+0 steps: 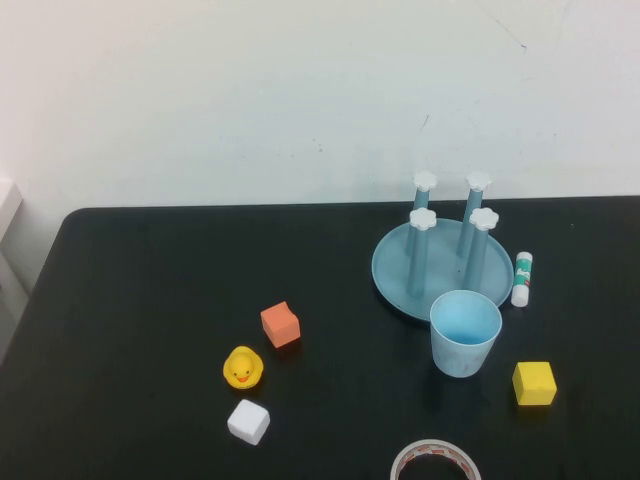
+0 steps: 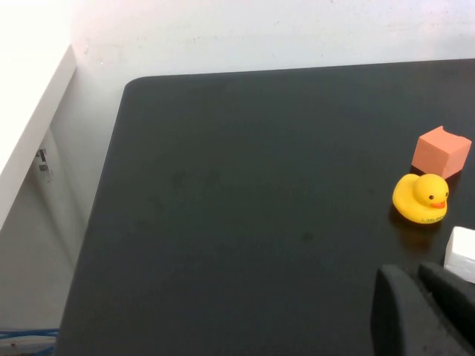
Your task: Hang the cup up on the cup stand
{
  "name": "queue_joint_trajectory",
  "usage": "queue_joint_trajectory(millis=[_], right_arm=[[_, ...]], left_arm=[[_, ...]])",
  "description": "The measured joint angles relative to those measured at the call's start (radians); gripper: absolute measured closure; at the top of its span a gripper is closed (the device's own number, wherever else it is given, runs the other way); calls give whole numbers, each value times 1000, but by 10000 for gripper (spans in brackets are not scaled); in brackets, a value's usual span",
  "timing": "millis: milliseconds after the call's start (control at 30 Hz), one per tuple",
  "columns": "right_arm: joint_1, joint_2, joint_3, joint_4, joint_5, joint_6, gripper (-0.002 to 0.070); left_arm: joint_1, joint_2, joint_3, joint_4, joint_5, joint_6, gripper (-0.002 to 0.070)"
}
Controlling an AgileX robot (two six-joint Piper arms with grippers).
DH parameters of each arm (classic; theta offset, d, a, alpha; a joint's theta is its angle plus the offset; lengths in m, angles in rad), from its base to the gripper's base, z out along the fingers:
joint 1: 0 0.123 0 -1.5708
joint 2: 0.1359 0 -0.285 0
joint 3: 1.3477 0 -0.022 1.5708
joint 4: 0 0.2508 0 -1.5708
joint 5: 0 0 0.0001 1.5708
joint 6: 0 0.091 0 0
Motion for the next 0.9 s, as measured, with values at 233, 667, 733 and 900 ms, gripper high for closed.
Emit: queue_joint_trajectory(millis=[233, 667, 733, 900], right_arm=[[0, 0, 0, 0, -5, 0, 678], [0, 0, 10, 0, -522, 0, 678], [0, 0, 10, 0, -628, 21, 678], [0, 0, 10, 6, -782, 107, 678]], left_arm=[[0, 0, 0, 0, -35, 0, 676], [0, 0, 2, 0, -514, -4, 676], [0, 0, 2, 0, -629, -4, 676], [0, 0, 2, 0, -871, -1, 676]])
